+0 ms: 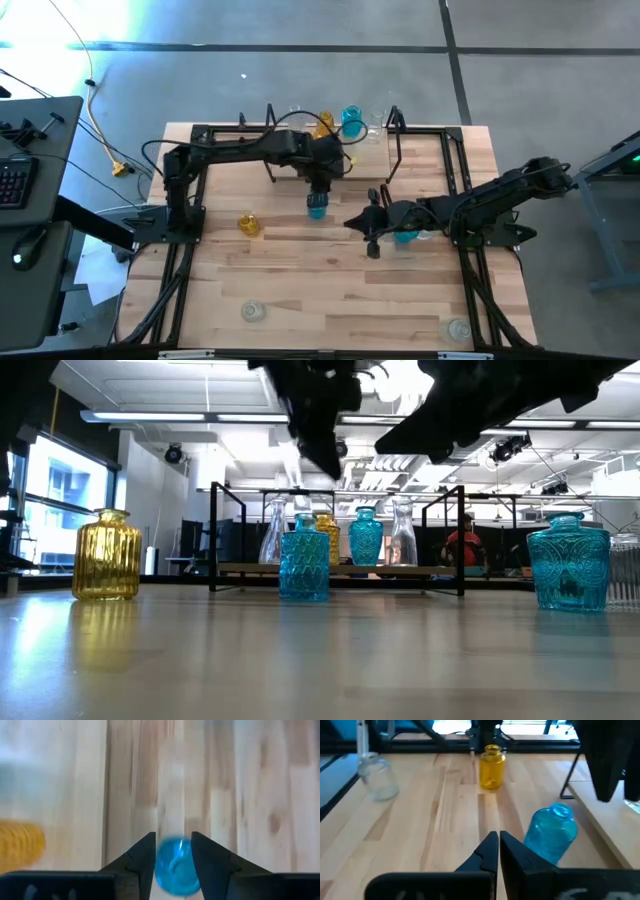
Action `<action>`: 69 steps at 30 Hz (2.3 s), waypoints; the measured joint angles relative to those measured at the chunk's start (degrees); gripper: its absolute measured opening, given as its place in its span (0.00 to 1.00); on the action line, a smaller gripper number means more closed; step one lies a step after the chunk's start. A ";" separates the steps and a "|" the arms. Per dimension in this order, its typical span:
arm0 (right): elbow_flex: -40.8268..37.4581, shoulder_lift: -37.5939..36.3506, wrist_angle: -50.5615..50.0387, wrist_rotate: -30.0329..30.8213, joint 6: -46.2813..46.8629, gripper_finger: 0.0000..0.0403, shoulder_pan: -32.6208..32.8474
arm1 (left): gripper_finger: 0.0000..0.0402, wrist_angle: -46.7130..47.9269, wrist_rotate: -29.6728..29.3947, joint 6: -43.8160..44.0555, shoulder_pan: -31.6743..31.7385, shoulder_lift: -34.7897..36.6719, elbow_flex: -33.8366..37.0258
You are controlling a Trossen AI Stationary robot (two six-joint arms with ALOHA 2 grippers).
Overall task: Sort vases onto shelf
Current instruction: Put the blue vase on the shelf aligned with the other blue vase
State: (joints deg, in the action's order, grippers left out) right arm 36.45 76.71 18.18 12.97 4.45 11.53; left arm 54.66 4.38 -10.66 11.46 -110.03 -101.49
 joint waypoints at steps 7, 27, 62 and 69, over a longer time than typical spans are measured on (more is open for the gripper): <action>0.00 0.02 1.48 0.54 1.69 0.01 -1.50 | 0.12 -21.55 0.17 0.37 -1.15 10.87 16.65; 12.95 18.20 4.28 6.32 10.90 0.73 -7.13 | 0.01 -78.27 -3.10 2.81 -1.98 51.44 70.05; 20.48 28.74 6.49 20.10 16.02 0.22 -8.59 | 0.01 -81.74 -5.07 1.93 5.12 64.36 83.69; 20.48 18.70 -2.75 32.49 16.46 0.23 -10.68 | 0.01 -81.51 -5.07 2.02 5.12 64.36 83.69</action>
State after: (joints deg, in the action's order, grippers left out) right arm 56.93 95.40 15.43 45.46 20.91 0.85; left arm -26.85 -0.69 -8.64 16.58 -45.67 -17.80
